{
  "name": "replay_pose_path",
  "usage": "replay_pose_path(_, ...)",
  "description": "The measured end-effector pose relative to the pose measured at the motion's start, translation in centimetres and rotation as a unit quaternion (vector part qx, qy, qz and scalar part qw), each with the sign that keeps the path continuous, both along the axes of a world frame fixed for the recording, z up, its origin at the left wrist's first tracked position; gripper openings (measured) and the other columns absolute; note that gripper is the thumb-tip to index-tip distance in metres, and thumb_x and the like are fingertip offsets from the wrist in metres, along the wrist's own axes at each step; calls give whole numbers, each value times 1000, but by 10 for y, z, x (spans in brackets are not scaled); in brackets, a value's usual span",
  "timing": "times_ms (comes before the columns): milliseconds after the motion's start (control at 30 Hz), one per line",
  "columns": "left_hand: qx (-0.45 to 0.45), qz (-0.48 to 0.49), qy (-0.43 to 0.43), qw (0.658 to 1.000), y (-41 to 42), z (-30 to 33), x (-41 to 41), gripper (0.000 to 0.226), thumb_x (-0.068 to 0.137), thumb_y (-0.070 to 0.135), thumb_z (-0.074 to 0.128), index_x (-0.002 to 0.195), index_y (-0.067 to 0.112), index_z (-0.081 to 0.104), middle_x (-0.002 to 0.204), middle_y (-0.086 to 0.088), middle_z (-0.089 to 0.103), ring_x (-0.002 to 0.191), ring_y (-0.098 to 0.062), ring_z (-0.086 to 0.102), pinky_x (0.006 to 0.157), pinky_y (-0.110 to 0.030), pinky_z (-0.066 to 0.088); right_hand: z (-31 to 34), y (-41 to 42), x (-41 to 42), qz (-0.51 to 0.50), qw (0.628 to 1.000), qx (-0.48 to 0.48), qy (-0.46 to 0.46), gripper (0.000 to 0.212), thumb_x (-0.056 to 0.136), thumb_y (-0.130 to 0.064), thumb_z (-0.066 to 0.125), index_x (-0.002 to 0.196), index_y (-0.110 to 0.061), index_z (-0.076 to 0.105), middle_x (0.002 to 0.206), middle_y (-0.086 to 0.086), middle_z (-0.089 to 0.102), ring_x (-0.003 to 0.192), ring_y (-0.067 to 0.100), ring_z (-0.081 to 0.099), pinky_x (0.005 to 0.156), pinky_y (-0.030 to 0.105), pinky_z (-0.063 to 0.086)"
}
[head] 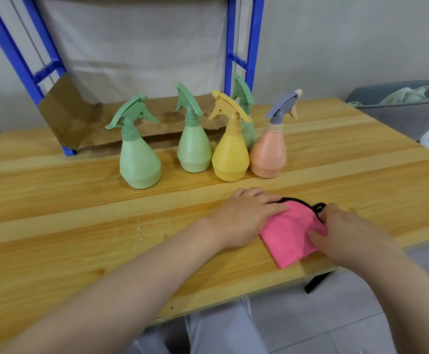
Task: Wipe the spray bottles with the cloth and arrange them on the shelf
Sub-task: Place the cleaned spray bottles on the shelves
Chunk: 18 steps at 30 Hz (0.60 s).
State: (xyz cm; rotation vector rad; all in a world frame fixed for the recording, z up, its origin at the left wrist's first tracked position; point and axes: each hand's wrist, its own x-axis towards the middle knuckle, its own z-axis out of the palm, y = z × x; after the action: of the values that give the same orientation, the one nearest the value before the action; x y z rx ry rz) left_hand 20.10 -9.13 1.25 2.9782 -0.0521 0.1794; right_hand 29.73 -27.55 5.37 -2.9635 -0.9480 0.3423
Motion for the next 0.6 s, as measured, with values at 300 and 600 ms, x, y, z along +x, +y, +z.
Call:
replay_pose_path(300, -114, 150, -122, 975, 45, 25, -58, 28, 98, 26, 51, 125, 26, 59, 129, 9, 60, 124, -12, 49, 104, -33, 38, 23, 60, -30, 120, 969, 202, -75, 50, 95, -39, 56, 139, -19, 45, 129, 5, 56, 117, 26, 51, 90, 37, 44)
replay_pose_path(600, -131, 340, -117, 924, 132, 19, -163, 18, 95, 22, 55, 108, 26, 66, 113, 10, 65, 106, -11, 57, 91, -30, 46, 27, 210, -85, 261, 915, 296, 82, 50, 94, -39, 61, 139, -24, 43, 133, -4, 56, 116, 13, 55, 97, 30, 47)
